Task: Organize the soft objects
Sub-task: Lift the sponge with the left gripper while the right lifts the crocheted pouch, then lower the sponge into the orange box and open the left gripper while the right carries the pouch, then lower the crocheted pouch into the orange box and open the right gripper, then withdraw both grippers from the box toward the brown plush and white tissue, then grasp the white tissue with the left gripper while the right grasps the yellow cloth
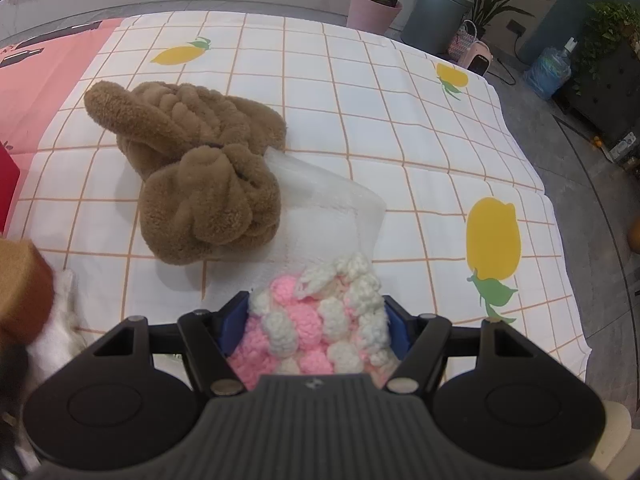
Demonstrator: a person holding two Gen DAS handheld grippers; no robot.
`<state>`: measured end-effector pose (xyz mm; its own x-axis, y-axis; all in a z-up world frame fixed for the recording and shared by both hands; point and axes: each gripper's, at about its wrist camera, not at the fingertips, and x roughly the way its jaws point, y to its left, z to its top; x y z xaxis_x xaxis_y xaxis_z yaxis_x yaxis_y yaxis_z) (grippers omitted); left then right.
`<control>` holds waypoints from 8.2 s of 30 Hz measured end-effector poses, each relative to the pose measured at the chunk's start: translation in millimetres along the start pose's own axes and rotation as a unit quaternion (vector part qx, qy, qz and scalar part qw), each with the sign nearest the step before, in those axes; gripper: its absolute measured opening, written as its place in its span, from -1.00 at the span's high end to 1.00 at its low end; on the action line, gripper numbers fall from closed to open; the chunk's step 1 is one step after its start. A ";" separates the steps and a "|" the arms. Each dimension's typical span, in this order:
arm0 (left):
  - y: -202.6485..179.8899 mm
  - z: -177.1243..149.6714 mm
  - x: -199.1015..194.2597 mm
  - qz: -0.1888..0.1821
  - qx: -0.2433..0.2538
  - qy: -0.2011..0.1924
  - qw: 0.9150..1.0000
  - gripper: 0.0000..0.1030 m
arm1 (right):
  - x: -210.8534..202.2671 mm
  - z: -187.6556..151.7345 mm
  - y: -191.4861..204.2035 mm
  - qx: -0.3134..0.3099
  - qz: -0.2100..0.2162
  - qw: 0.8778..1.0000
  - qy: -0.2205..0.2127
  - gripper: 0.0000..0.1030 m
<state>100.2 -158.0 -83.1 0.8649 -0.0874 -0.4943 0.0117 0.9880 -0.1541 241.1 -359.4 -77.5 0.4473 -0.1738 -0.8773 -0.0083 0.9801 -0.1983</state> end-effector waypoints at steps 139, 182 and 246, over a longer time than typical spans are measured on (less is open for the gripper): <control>294.0 173.0 -49.6 0.110 -0.053 0.062 0.991 -0.94 | -183.6 -26.1 360.7 -0.274 0.192 0.939 -0.086 -0.23; 282.5 176.4 -60.9 0.099 -0.027 0.062 0.993 -0.91 | -201.1 -14.4 355.1 -0.245 0.169 0.948 -0.109 -0.95; 67.3 75.2 -67.1 -0.119 0.254 0.124 0.952 -0.91 | -60.3 -46.8 60.7 0.034 0.099 0.983 0.150 0.85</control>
<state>80.7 -76.1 4.1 0.6627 -0.2812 -0.6941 0.4881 0.8651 0.1155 171.7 -293.9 -57.0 0.1585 0.0104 -0.9873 -0.0032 0.9999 0.0101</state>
